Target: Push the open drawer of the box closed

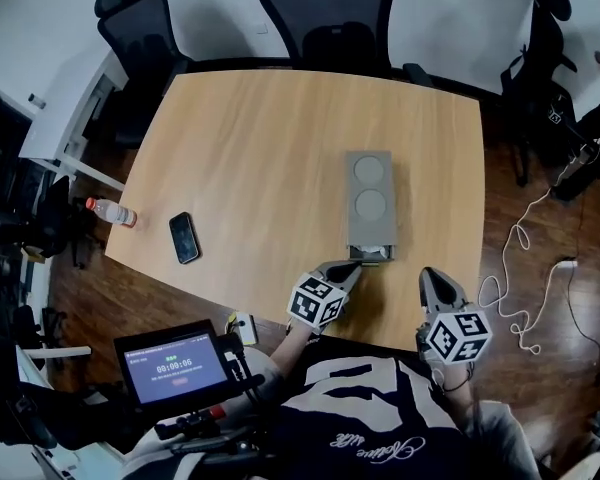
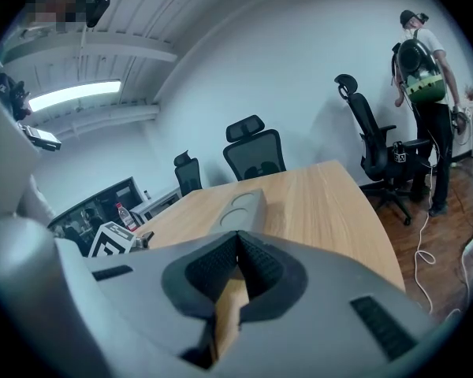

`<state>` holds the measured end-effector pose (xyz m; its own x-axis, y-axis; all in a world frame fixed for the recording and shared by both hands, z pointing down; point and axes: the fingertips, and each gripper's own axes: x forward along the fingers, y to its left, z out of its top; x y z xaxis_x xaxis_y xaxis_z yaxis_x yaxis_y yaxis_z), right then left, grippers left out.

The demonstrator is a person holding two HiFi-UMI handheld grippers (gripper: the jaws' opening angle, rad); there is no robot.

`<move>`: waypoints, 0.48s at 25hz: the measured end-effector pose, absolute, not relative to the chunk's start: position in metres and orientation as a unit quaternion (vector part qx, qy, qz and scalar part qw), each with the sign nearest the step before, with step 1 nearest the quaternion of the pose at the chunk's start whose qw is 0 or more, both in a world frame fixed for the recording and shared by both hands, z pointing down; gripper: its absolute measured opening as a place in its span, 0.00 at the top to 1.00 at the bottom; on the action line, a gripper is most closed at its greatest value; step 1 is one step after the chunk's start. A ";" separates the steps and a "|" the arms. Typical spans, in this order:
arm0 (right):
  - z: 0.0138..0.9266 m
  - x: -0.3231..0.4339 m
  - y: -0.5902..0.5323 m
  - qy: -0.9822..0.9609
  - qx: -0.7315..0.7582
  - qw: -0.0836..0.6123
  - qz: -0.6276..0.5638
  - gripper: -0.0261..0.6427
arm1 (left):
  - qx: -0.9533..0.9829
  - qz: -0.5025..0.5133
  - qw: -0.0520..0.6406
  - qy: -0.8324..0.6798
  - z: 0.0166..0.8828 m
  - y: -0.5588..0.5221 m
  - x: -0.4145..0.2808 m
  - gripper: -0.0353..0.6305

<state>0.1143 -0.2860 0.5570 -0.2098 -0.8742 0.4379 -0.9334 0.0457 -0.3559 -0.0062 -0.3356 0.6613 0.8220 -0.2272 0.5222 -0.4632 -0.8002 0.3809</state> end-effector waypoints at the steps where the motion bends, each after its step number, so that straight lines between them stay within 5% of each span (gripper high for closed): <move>1: 0.558 0.118 -0.290 -0.719 0.629 0.052 0.291 0.97 | 0.920 0.235 0.249 -0.190 0.662 -0.343 -0.003 0.94; 12: 0.560 0.141 -0.289 -0.691 0.659 0.053 0.292 0.97 | 0.915 0.228 0.240 -0.229 0.664 -0.379 0.009 0.94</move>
